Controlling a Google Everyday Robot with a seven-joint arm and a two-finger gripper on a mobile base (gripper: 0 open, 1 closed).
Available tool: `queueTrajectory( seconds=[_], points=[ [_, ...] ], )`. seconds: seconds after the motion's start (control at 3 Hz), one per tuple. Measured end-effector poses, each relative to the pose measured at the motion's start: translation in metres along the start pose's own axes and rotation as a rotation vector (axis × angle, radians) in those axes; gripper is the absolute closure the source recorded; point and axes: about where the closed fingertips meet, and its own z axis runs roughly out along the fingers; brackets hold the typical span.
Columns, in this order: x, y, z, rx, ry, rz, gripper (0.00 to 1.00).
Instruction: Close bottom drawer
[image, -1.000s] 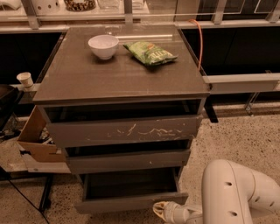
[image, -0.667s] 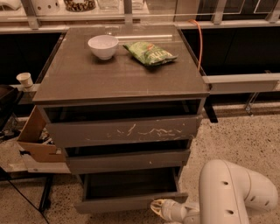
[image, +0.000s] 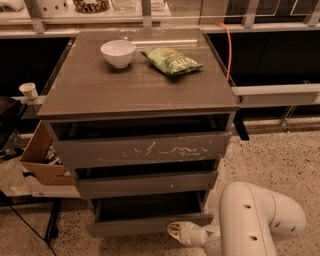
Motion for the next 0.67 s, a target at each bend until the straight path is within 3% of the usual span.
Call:
queueTrajectory(
  seconds=[0.67],
  points=[
    [-0.011,-0.031,0.028,0.040,-0.023,-0.035,1.00]
  ],
)
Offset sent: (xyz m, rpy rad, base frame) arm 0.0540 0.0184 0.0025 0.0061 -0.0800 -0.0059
